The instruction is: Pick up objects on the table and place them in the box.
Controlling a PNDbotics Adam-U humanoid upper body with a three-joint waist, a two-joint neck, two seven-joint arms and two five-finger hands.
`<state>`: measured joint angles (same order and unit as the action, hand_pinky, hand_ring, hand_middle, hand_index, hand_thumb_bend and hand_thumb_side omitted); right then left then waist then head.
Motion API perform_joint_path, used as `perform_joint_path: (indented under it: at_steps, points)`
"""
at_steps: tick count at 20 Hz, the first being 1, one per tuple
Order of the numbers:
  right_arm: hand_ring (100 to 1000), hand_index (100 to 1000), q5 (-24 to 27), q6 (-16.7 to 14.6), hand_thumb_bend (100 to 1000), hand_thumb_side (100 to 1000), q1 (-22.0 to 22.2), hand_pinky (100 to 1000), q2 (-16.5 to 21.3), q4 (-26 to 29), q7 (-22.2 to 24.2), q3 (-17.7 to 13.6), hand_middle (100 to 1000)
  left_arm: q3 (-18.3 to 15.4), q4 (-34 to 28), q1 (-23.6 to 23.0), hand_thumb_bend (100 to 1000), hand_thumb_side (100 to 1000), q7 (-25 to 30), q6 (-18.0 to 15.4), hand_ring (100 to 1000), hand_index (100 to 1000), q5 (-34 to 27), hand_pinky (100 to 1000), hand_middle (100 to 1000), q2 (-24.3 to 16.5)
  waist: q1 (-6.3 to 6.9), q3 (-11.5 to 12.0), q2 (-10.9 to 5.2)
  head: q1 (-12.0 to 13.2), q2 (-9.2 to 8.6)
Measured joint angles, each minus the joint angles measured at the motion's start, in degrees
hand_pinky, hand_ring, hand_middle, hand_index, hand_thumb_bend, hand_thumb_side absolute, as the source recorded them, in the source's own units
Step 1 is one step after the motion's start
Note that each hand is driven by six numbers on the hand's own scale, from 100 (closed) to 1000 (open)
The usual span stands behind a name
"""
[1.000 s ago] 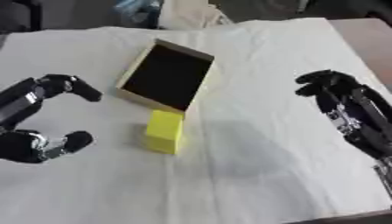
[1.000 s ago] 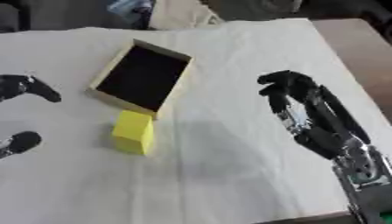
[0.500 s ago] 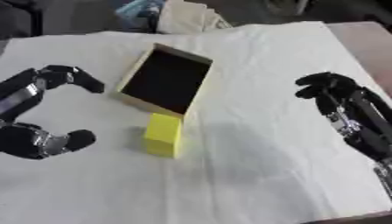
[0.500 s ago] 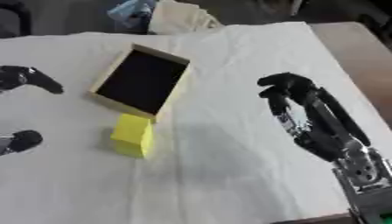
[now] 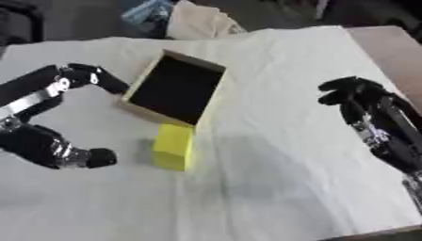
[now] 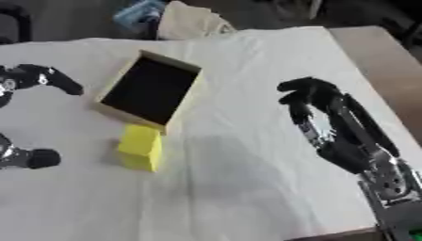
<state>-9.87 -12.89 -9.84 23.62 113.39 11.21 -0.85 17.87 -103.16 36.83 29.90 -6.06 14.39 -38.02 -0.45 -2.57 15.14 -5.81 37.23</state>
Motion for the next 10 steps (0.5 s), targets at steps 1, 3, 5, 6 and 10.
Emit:
perform_joint_path:
  at_steps: [1, 3, 5, 6, 10]
  points:
    - [718, 830, 0.2, -0.1, 148, 824, -0.2, 745, 0.1, 0.0, -0.1, -0.1, 756, 0.4, 0.5, 0.4, 714, 586, 0.3, 0.0, 790, 865, 0.7, 884, 736, 0.2, 0.0, -0.1, -0.05, 0.0, 0.0]
    - [718, 830, 0.5, -0.3, 147, 823, -0.3, 745, 0.4, 0.0, -0.3, -0.2, 755, 1.2, 1.5, 1.4, 724, 578, 0.8, 0.0, 789, 867, 2.2, 882, 736, 0.8, 0.01, -0.2, -0.06, -0.2, 0.0]
    - [718, 830, 0.8, -0.4, 147, 823, -0.6, 745, 0.5, 0.0, -0.4, -0.2, 755, 1.9, 2.6, 2.5, 727, 577, 1.3, 0.0, 789, 867, 3.5, 882, 736, 1.4, 0.05, -0.3, -0.1, -0.4, 0.01]
    - [718, 830, 1.0, -0.4, 146, 823, -0.8, 745, 0.5, 0.0, -0.4, -0.2, 755, 2.2, 3.2, 2.8, 736, 564, 1.5, -0.1, 789, 870, 4.1, 881, 737, 1.7, 0.09, -0.3, -0.11, -0.4, 0.01]
    - [718, 830, 1.4, -0.5, 147, 823, -0.8, 745, 0.8, 0.0, -0.4, -0.2, 755, 3.5, 5.3, 4.3, 761, 529, 2.4, -0.7, 790, 875, 6.1, 881, 739, 2.9, 0.21, -0.6, -0.14, -0.6, 0.01]
